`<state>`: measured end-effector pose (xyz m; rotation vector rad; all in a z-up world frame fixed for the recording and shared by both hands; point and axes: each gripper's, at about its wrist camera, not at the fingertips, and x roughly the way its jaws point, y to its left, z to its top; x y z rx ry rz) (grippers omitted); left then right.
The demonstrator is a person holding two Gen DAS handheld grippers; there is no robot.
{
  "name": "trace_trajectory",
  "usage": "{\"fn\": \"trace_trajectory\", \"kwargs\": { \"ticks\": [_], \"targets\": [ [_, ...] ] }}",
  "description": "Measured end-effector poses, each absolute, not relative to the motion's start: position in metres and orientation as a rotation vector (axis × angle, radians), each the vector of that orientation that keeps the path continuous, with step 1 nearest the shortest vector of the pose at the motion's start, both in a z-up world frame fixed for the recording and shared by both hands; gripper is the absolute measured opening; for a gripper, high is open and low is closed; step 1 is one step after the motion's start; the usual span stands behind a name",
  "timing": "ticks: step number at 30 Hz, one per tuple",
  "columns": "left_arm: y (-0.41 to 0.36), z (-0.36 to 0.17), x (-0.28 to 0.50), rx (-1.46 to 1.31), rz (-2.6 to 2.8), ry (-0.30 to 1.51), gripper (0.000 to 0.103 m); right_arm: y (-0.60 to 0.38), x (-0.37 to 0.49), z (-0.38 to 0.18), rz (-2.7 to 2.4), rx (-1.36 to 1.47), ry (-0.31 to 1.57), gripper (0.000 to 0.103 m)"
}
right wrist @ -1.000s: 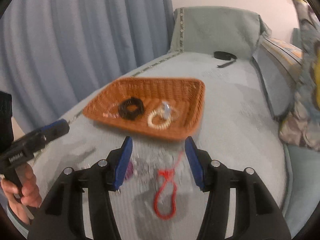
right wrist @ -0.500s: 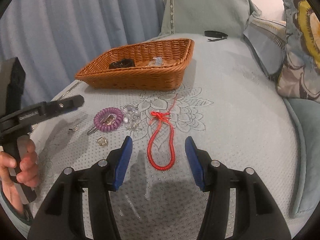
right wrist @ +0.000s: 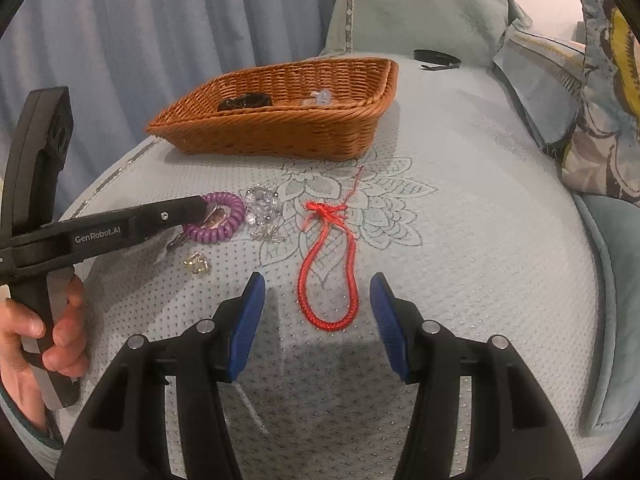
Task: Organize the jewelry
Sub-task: 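Grasp the purple coil keychain with the left tool while the right tool grasps the red cord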
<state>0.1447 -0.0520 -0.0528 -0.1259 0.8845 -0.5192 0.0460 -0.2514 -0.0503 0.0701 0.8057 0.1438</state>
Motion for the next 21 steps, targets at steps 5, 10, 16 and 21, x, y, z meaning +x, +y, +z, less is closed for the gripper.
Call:
{"fn": "trace_trajectory", "kwargs": {
  "ticks": [5, 10, 16, 21],
  "targets": [
    [-0.057, -0.053, 0.146, -0.106, -0.518, 0.882, 0.015, -0.248, 0.049, -0.053, 0.134, 0.051, 0.822, 0.051],
    [-0.063, -0.051, 0.142, -0.069, -0.523, 0.861, 0.009, -0.246, 0.051, -0.055, 0.132, 0.043, 0.837, 0.051],
    [-0.053, -0.045, 0.141, -0.134, -0.559, 0.83, 0.008, -0.249, 0.054, -0.055, 0.116, 0.059, 0.84, 0.051],
    [-0.044, -0.038, 0.14, -0.181, -0.579, 0.809, 0.008, -0.247, 0.057, -0.056, 0.105, 0.049, 0.846, 0.034]
  ]
}}
